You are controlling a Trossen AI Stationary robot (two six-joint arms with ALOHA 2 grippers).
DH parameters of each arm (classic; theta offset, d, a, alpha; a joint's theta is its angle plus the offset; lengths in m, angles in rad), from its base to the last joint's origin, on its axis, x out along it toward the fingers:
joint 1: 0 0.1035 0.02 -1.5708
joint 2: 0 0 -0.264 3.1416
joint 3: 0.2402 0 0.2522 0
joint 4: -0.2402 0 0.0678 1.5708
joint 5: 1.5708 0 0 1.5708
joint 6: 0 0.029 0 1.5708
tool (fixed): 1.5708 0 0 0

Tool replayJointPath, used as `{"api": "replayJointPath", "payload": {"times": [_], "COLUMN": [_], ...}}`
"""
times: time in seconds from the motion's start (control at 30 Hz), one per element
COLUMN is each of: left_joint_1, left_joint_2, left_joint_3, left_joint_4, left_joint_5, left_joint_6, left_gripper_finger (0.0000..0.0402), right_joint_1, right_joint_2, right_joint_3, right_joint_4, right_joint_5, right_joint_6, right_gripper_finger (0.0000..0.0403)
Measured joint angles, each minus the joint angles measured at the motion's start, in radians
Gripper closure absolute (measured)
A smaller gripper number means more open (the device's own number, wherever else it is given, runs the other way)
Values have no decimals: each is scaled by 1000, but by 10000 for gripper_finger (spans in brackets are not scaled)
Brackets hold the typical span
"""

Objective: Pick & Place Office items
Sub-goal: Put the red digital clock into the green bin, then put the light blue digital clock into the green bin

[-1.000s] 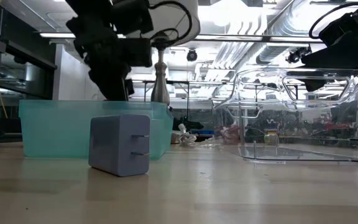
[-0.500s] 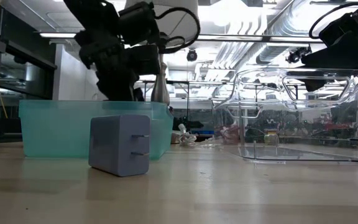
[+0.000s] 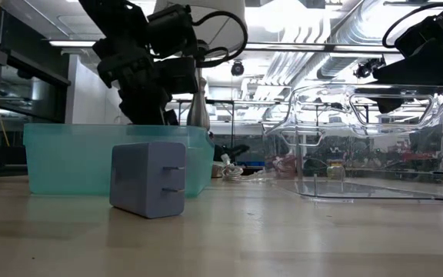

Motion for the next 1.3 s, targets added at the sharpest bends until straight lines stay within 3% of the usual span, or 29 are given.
{"api": "replayJointPath", "payload": {"times": [0.53,0.9,1.3], "left_joint_1": [24,15,32], "left_joint_2": [0,0,0], "left_joint_3": [0,0,0], "left_joint_4": [0,1,2], "left_joint_5": [23,15,3], "left_joint_6": [9,11,67], "left_gripper_finger": [330,223,216], "right_joint_1": [0,0,0], "right_joint_2": [0,0,0], "right_joint_3": [0,0,0], "right_joint_4": [0,0,0], "right_joint_5": [1,0,0], "right_joint_6": [0,0,0], "right_gripper_finger": [171,171,171]}}
